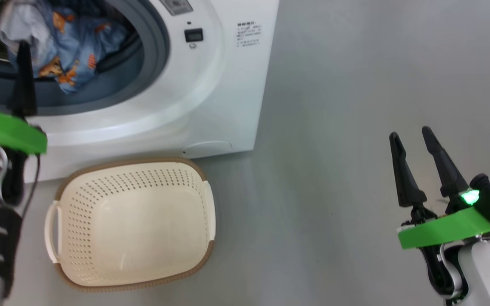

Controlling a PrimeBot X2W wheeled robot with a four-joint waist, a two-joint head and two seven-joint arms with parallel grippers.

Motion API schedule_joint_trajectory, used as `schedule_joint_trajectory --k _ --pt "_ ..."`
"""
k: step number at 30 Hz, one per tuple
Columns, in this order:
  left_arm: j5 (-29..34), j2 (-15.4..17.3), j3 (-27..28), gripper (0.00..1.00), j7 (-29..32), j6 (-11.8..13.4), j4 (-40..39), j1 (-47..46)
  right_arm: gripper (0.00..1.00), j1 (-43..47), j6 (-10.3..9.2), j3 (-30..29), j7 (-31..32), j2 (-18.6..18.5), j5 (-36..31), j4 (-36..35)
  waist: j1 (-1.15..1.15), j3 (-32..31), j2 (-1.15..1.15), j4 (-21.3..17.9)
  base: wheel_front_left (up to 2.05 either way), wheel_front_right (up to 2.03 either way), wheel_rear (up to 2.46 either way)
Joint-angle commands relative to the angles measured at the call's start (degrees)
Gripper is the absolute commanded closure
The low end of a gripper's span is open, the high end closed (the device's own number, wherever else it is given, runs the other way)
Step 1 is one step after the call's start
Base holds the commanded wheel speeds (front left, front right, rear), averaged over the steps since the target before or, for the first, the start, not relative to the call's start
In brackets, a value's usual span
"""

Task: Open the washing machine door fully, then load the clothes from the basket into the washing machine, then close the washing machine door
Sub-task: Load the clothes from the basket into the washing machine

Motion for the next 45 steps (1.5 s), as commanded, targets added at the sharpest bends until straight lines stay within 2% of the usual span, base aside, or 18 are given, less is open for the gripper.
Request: schedule_joint_trajectory --k 1,9,21,31,45 --pt "1.5 2.0 3.8 0.00 -0.4 0.7 -3.6 3.0 0.00 1.8 0.26 0.7 -0.5 -0.8 -0.5 -1.0 0.00 -2.9 0.00 1.2 0.00 0.00 0.00" --pt "7.2 -1.8 13.5 0.00 -0.4 0.8 -12.7 16.3 0.00 4.4 0.26 1.1 -0.5 -2.1 -0.2 -0.2 0.00 -8.5 0.00 1.9 0.00 0.00 0.00" --pt "13.5 -5.3 21.0 0.00 -0.4 -1.4 -16.7 30.2 0.00 9.4 0.26 1.4 -0.5 -4.0 0.6 0.4 0.00 -15.6 0.00 2.3 0.00 0.00 0.00" --pt "17.1 -7.8 24.8 0.00 -0.4 -2.5 -20.8 40.0 0.00 13.9 0.26 0.8 -0.5 -4.5 0.9 0.4 0.00 -19.7 0.00 2.9 0.00 0.00 0.00" --pt "17.2 -10.4 27.2 0.00 -0.4 -3.0 -26.1 47.6 0.00 16.6 0.26 -0.5 -0.5 -4.7 0.8 0.0 0.00 -22.1 0.00 4.0 0.00 0.00 0.00"
